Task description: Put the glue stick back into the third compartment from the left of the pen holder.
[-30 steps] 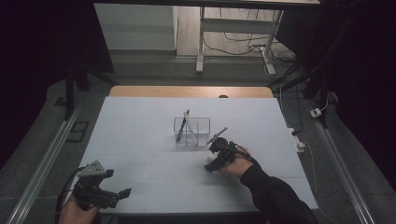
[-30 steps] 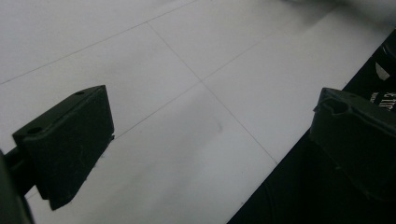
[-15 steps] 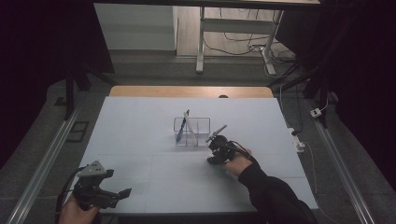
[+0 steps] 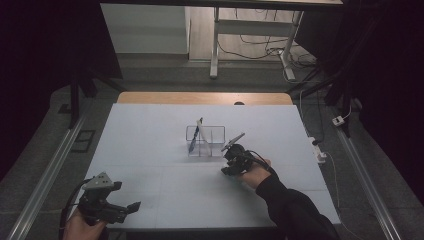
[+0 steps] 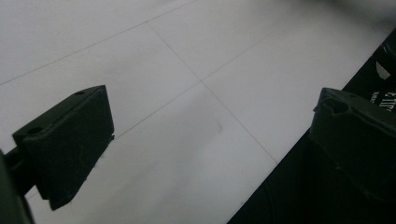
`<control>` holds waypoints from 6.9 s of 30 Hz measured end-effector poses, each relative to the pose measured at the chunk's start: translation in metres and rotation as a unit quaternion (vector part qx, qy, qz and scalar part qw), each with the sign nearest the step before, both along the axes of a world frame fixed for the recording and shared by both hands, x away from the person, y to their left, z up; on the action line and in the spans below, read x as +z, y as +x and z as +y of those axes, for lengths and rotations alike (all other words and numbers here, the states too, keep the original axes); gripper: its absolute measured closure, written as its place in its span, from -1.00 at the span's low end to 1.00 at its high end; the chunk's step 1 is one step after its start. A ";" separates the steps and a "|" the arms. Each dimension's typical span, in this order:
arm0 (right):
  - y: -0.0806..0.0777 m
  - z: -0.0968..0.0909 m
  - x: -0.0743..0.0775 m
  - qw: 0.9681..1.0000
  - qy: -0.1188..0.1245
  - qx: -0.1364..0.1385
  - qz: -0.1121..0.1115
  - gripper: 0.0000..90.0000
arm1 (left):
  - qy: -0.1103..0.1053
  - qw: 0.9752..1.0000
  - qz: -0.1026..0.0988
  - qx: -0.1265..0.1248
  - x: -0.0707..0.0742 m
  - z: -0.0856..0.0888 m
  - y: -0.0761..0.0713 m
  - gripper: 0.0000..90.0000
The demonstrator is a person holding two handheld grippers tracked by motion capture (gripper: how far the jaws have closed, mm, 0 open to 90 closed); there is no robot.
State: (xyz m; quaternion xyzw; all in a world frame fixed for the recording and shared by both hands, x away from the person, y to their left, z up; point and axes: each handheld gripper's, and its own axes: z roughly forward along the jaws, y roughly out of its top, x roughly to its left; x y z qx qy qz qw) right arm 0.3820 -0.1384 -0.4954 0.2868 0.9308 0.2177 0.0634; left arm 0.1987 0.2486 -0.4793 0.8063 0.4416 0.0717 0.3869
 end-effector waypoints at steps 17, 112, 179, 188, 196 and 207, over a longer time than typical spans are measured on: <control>-0.008 -0.013 0.032 0.995 0.083 0.010 -0.056 0.46 | -0.001 1.000 0.000 0.000 0.000 0.000 0.000 -1.00; 0.054 0.024 0.074 0.936 0.291 -0.066 -0.188 0.46 | -0.009 1.000 0.007 0.009 -0.001 0.002 0.001 -1.00; 0.044 0.019 0.060 0.964 0.226 -0.033 -0.139 -0.48 | -0.005 1.000 0.006 0.005 -0.001 0.001 0.001 -0.98; 0.030 0.014 0.064 0.969 0.216 -0.015 -0.117 -0.71 | -0.005 1.000 0.005 0.004 -0.001 0.001 0.002 -0.99; 0.020 0.005 0.062 0.973 0.208 -0.013 -0.102 -0.81 | -0.006 1.000 0.006 0.005 -0.001 0.001 0.001 -0.99; 0.002 -0.011 0.057 0.977 0.190 -0.001 -0.097 -0.96 | -0.006 1.000 0.005 0.005 -0.001 0.001 0.002 -0.99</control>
